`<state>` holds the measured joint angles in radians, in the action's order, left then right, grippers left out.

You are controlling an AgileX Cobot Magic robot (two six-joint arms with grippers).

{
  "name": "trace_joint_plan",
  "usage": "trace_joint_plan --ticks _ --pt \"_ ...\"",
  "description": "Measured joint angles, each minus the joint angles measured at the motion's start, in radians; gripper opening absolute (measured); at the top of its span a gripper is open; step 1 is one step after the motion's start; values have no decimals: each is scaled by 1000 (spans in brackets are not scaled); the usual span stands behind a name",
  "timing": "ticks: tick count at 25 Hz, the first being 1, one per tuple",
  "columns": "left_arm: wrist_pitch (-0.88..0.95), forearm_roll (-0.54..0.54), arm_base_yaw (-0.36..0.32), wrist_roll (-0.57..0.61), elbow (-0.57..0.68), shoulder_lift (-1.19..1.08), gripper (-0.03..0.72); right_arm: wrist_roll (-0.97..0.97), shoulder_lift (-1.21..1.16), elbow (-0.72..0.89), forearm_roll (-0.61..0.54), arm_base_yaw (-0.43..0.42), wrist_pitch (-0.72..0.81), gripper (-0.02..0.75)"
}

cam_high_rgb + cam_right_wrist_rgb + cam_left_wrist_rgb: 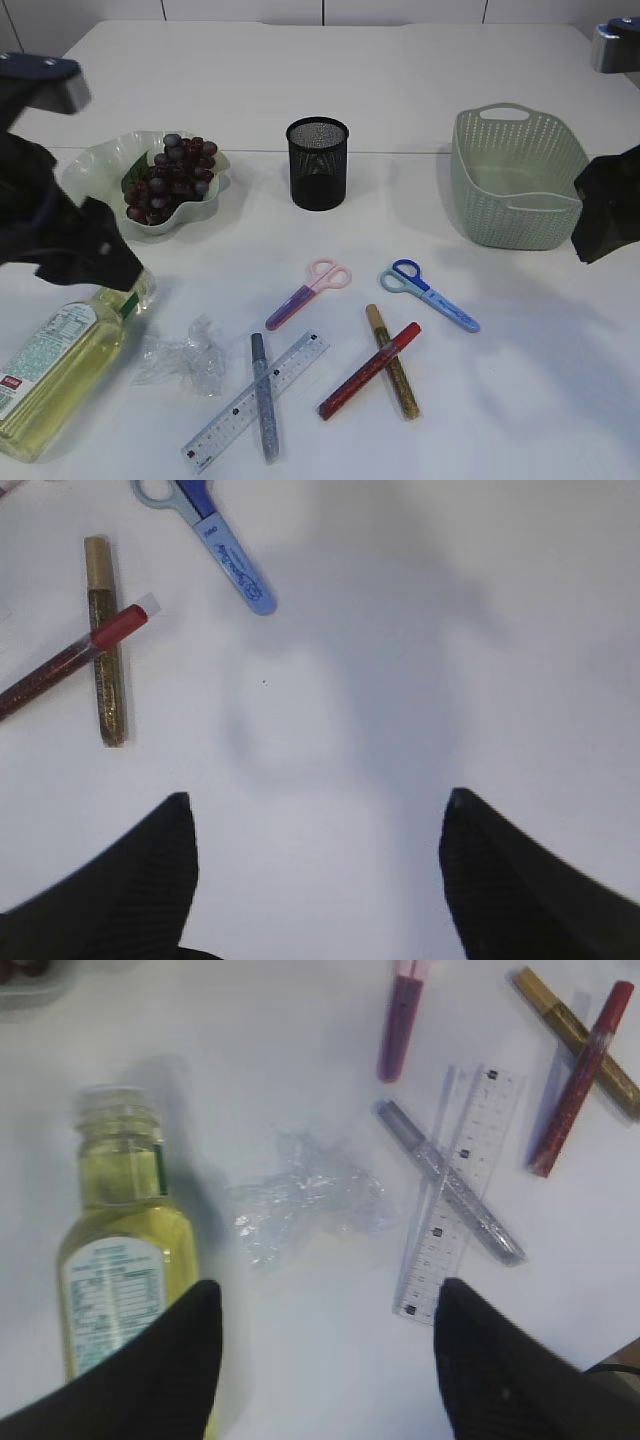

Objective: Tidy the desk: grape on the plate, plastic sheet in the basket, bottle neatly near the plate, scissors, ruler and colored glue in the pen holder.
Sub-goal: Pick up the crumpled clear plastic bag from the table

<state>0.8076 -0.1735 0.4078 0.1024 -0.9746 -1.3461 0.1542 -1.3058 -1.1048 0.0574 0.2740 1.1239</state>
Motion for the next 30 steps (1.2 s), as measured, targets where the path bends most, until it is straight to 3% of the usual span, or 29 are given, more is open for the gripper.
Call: trace_joint_plan --ticks 9,19,30 --pt "-25 0 114 -102 -143 -292 485 0 0 0 -1 0 -8 584" --pt "-32 25 119 -300 -230 -497 480 -3 0 0 -2 0 -9 584" --pt "-38 42 119 -384 -236 -571 480 -8 0 0 -4 0 -21 584"
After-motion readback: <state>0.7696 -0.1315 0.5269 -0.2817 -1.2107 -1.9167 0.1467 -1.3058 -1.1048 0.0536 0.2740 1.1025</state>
